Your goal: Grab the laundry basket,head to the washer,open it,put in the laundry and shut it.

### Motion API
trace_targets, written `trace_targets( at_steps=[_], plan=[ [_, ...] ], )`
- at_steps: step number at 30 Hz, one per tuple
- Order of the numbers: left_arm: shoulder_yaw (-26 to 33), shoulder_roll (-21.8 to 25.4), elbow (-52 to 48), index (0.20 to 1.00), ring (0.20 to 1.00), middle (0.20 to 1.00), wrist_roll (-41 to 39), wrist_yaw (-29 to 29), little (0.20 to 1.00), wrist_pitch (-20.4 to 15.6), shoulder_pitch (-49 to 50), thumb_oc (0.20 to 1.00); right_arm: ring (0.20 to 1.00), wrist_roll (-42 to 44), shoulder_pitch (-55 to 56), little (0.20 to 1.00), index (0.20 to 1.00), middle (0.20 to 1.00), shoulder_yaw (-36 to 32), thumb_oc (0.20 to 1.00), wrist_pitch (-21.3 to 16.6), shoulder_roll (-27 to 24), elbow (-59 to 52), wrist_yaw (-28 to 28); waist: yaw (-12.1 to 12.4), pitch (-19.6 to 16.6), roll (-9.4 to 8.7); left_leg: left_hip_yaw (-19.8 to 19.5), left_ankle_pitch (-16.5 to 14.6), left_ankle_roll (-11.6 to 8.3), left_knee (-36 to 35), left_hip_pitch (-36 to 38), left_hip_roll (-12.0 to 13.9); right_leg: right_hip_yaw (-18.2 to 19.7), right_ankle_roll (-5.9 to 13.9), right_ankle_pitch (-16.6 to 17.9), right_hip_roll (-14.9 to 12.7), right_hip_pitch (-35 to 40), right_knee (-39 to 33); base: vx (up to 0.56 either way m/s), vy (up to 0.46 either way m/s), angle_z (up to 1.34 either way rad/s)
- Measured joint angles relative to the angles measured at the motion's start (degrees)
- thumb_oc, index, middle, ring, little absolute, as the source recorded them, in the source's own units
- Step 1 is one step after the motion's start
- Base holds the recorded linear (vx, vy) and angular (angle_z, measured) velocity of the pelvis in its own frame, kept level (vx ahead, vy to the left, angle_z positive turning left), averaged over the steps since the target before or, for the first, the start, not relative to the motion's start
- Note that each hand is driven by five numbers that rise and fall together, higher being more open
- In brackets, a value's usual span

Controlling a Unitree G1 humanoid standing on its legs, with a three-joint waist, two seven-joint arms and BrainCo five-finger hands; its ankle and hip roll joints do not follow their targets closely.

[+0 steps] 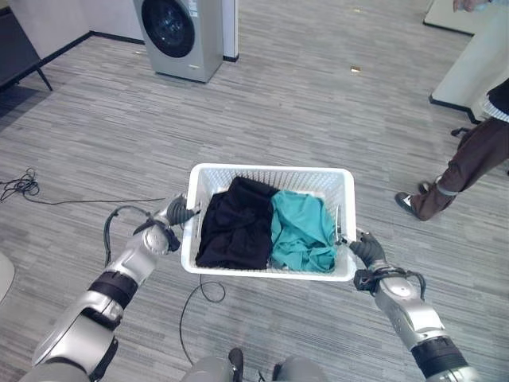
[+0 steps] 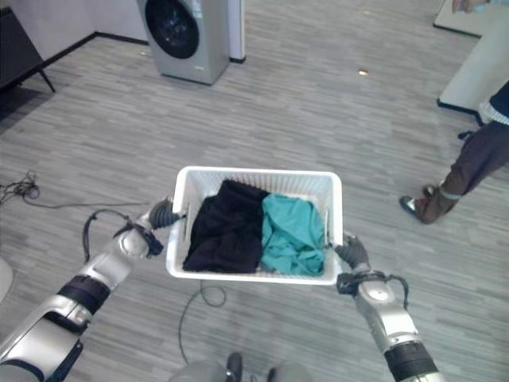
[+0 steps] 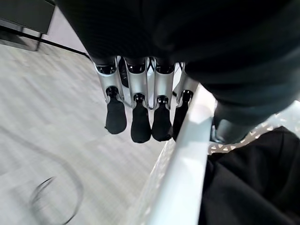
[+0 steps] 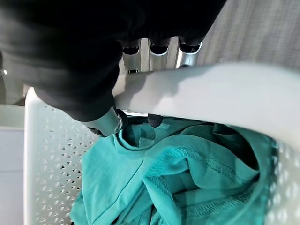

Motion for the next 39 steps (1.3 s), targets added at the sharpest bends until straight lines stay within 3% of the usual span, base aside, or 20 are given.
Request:
trace_targets(
  at_steps=[3, 4, 6, 10, 11, 12, 13, 15, 16, 17, 20, 22, 23, 24, 26, 27, 34, 35, 36, 39],
  plan=[
    [2.0, -2.2, 1.1, 0.200, 0.200, 0.200, 0.0, 0.4, 0.200, -0.3, -1.1, 0.200, 0.200, -0.2, 0.7, 0.200, 0.200, 0.200, 1.2, 0.200, -0.3, -2.3, -1.3, 0.6, -3.7, 0.5, 1.42, -5.2, -4.9, -9.91, 2.2, 4.8, 3.1, 4.2, -1.64, 7.7, 3.2, -9.7, -29.1, 0.70, -0.321, 0.84],
    [1.7, -3.5, 4.1, 0.200, 0.200, 0.200, 0.1, 0.4, 0.200, -0.3, -2.4, 0.200, 0.200, -0.2, 1.5, 0.200, 0.200, 0.200, 0.9, 0.200, -0.3, -2.4, -1.1, 0.5, -4.7, 0.7, 0.79, -5.0, -6.9, -11.99, 2.3, 6.9, 4.4, 15.0, 2.18, 10.5, 4.8, -10.2, -47.3, 0.52, -0.246, 1.16],
    [-0.5, -4.1, 6.9, 0.200, 0.200, 0.200, 0.1, 0.5, 0.200, -0.3, -2.4, 0.200, 0.200, -0.1, 2.0, 0.200, 0.200, 0.200, 0.9, 0.200, -0.3, -1.4, 0.5, 0.5, -5.3, 0.3, -1.19, -5.4, -8.2, -14.07, 2.3, 11.1, 5.5, 14.7, 1.98, 7.9, 3.1, -8.1, -47.2, 0.40, -0.198, 1.04],
    [-1.6, -5.0, 7.8, 0.200, 0.200, 0.200, 0.1, 0.5, 0.200, -0.2, -1.8, 0.200, 0.200, 1.6, 0.0, 0.200, 0.200, 0.200, 0.3, 0.200, -0.7, -0.6, 4.1, 0.5, -4.6, 0.3, -0.16, -5.4, -11.1, -15.58, 6.4, 13.0, 9.8, 11.5, -3.56, 25.5, 6.0, -4.8, -38.5, 0.42, -0.281, 0.50],
    [-1.4, -5.2, 7.6, 0.200, 0.200, 0.200, 0.1, 0.7, 0.200, -0.3, -1.8, 0.200, 0.200, 2.3, -0.9, 0.200, 0.200, 0.200, -0.4, 0.200, -1.3, -0.4, 5.2, 0.7, -4.8, 0.3, 0.69, -5.8, -10.7, -15.30, 6.6, 12.2, 9.6, 10.0, -3.40, 23.2, 7.4, -4.3, -36.4, 0.67, -0.525, 0.33],
    [-1.0, -5.5, 8.1, 0.200, 0.200, 0.200, 0.1, 0.7, 0.200, -0.4, -1.8, 0.200, 0.200, 2.8, -2.3, 0.200, 0.200, 0.200, -0.8, 0.200, -2.4, 0.7, 8.1, 1.3, -4.6, 0.4, 0.48, -4.5, -9.1, -15.91, 7.9, 12.2, 9.5, 9.0, -3.76, 20.9, 7.6, -3.6, -34.5, 0.44, -0.455, 0.03],
    [-0.9, -6.7, 5.0, 0.200, 0.200, 0.200, 0.0, 1.6, 0.200, -0.7, 0.4, 0.200, 0.200, 4.0, -2.2, 0.200, 0.200, 0.200, -2.4, 0.200, -2.7, -0.9, 8.4, 1.5, -3.5, -0.4, 1.47, -1.1, -5.5, -14.24, 37.0, 3.0, 14.7, 8.5, -5.36, 15.5, 13.5, 3.6, -34.0, 0.62, -0.923, -0.21],
    [-1.4, -6.4, 3.8, 0.200, 0.200, 0.200, -0.4, 2.0, 0.200, -2.4, 0.7, 0.200, 0.200, 5.9, -1.7, 0.200, 0.200, 0.200, -2.8, 0.200, -6.6, -0.9, 9.6, 1.6, -2.6, -1.4, 0.19, -1.6, 11.8, -10.59, 52.3, -10.4, 15.9, 3.1, -13.89, 8.8, 18.5, 4.9, -27.9, 0.57, -0.894, -0.28],
    [-3.8, -4.5, 1.5, 0.200, 0.200, 0.200, -0.8, 2.2, 0.200, -2.5, 1.0, 0.200, 0.200, 6.4, 0.2, 0.200, 0.200, 0.200, -3.3, 0.200, -6.6, -0.1, 9.1, 1.6, -1.7, -2.6, -0.83, 2.7, 24.4, -2.74, 62.9, -19.1, 22.5, 3.1, -15.22, 6.4, 20.1, 6.2, -30.0, 0.20, -0.200, -0.13],
    [-3.1, -3.6, 0.4, 0.200, 0.200, 0.200, -1.4, 1.8, 0.200, -2.4, 2.7, 0.200, 0.200, 6.6, 0.0, 0.200, 0.200, 0.200, -3.1, 0.200, -6.3, 1.5, 9.3, 0.7, -2.0, -1.3, -1.87, 2.7, 21.8, -0.92, 66.3, -24.4, 25.6, 1.9, -14.84, 6.6, 20.9, 8.9, -31.1, 0.33, -0.196, -0.16],
    [-2.1, -3.2, 2.0, 0.200, 0.200, 0.200, -2.3, 0.7, 0.200, -1.6, 6.0, 0.200, 0.200, 6.5, 0.4, 0.200, 0.200, 0.200, -0.6, 0.200, -6.0, 1.2, 8.4, 0.2, -1.9, -1.1, -4.55, 5.2, 10.3, -8.78, 57.3, -29.3, 23.8, 4.1, -15.37, 7.2, 20.8, 16.2, -37.0, 0.22, -0.087, -0.13],
    [-0.5, -4.8, 2.4, 0.200, 0.200, 0.200, -2.3, -0.1, 0.200, -1.6, 7.0, 0.200, 0.200, 6.4, 1.8, 0.200, 0.200, 0.200, -0.8, 0.200, -6.0, 0.7, 7.5, 0.3, -2.0, 0.3, -5.35, 10.4, 7.9, -9.73, 36.0, -27.2, 16.5, 3.4, -7.45, 5.6, 17.7, 20.6, -35.2, 0.13, -0.006, 0.05],
    [0.3, -6.5, 2.6, 0.200, 0.200, 0.200, -2.3, 0.3, 0.200, -1.6, 6.0, 0.200, 0.200, 6.4, 1.8, 0.200, 0.200, 0.200, -1.3, 0.200, -6.0, -1.1, 6.3, 0.3, -2.0, 2.2, -0.64, 10.8, 10.7, -7.24, 23.8, -25.0, 17.4, 2.2, -2.05, 6.3, 18.3, 14.1, -19.9, 0.23, 0.040, -0.46],
    [0.7, -6.6, 2.7, 0.200, 0.200, 0.200, -2.3, 0.5, 0.200, -2.1, 5.6, 0.200, 0.200, 6.4, 1.6, 0.200, 0.200, 0.200, -1.0, 0.200, -5.9, -4.0, 3.9, 0.4, -0.7, 1.8, 2.32, 11.8, 16.3, -4.97, 14.5, -24.0, 19.1, 2.9, -10.51, -1.4, 16.5, 7.4, -11.7, 0.26, 0.018, -0.86],
    [1.2, -6.8, 4.5, 0.200, 0.200, 0.200, -2.2, 0.1, 0.200, -3.2, 4.3, 0.200, 0.200, 6.1, 1.3, 0.200, 0.200, 0.200, -0.8, 0.200, -6.3, -6.3, 1.5, 0.9, -1.8, 1.7, 4.31, 8.8, 15.7, -10.81, 8.3, -24.1, 17.5, 3.1, -9.28, -2.5, 11.7, 8.1, -18.3, 0.40, 0.001, -0.30],
    [-0.8, -7.1, 5.4, 0.200, 0.200, 0.200, -1.7, -0.1, 0.200, -3.5, 3.3, 0.200, 0.200, 6.3, 1.6, 0.200, 0.200, 0.200, -1.1, 0.200, -6.0, -4.0, 4.4, -0.2, -1.5, 1.3, 2.62, 3.0, 13.6, -13.44, 0.6, -24.2, 10.1, 3.1, -8.85, -2.7, 10.4, 12.1, -23.0, 0.49, -0.019, 0.32],
    [-0.4, -4.0, 5.5, 0.200, 0.200, 0.200, -1.7, -0.1, 0.200, -2.5, 5.3, 0.200, 0.200, 6.3, 1.1, 0.200, 0.200, 0.200, 1.6, 0.200, -6.0, 0.1, 6.7, 0.3, 5.2, -0.8, -2.32, 2.5, 8.7, -6.14, 0.6, -20.7, 0.7, 8.4, -6.19, -1.3, 16.4, 34.3, -43.0, 0.39, 0.001, -0.30],
    [-0.3, -3.0, 5.3, 0.200, 0.200, 0.200, -1.7, -0.1, 0.200, -2.3, 6.3, 0.200, 0.200, 6.5, 1.5, 0.200, 0.200, 0.200, 1.9, 0.200, -6.1, 2.5, 7.3, 0.2, 4.5, -3.1, -3.13, -0.4, 14.8, -4.00, -0.5, -18.5, 0.7, 9.2, -4.25, -3.0, 17.8, 35.2, -40.4, 0.64, 0.020, -0.50],
    [-0.3, -1.9, 5.2, 0.200, 0.200, 0.200, -1.7, 0.0, 0.200, -2.2, 7.3, 0.200, 0.200, 6.5, 0.6, 0.200, 0.200, 0.200, 2.4, 0.200, -6.1, 4.2, 8.7, 0.2, 4.7, -5.5, -7.19, 1.2, 14.8, -4.45, 0.6, -17.5, -1.1, 9.8, -2.79, -3.4, 14.9, 34.8, -37.1, 0.51, 0.025, -0.55],
    [0.1, -0.5, 5.3, 0.200, 0.200, 0.200, -1.9, 0.8, 0.200, -2.1, 6.4, 0.200, 0.200, 6.5, -1.4, 0.200, 0.200, 0.200, 3.2, 0.200, -6.5, 6.3, 9.6, 0.1, 3.4, -3.6, -7.46, 1.0, 10.9, -4.72, 0.8, -10.7, -1.3, 10.1, 7.96, 1.0, 11.5, 16.0, 2.4, 0.21, 0.013, -0.20]
  ],
)
